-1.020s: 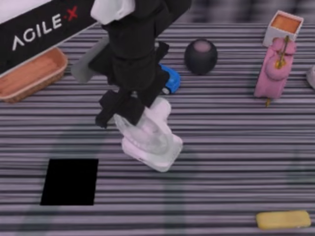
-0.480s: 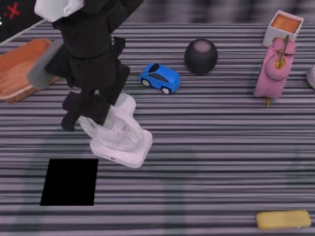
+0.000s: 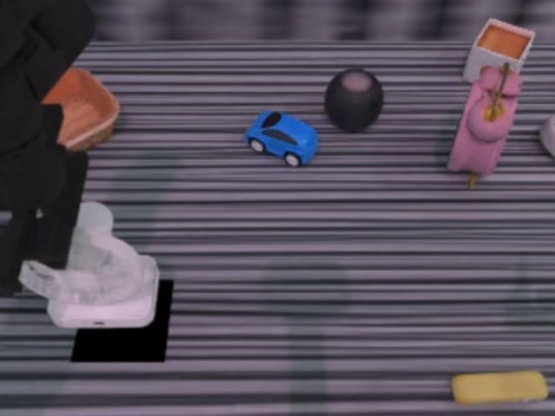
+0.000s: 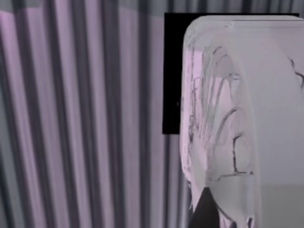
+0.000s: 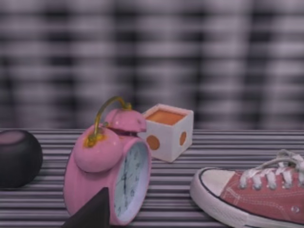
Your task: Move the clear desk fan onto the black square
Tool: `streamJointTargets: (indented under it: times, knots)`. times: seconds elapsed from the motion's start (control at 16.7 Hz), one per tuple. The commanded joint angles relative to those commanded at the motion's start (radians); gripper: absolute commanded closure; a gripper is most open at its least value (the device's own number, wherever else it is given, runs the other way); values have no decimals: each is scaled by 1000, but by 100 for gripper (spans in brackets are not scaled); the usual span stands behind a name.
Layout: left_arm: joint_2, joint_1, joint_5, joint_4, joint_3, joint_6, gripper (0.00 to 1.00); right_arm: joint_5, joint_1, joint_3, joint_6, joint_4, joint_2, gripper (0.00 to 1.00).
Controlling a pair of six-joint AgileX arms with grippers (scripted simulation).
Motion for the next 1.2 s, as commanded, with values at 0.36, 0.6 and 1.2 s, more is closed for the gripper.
streamJointTargets:
  times: [0.36,0.6,1.2]
  knots:
    - [1,0,0,16,-16,1,100,0,0,0,0,0,0,0]
    - [11,5,0,118,-105,-1,100,0,0,0,0,0,0,0]
    - [13,5,0,139,-125,0,62,0,0,0,0,0,0,0]
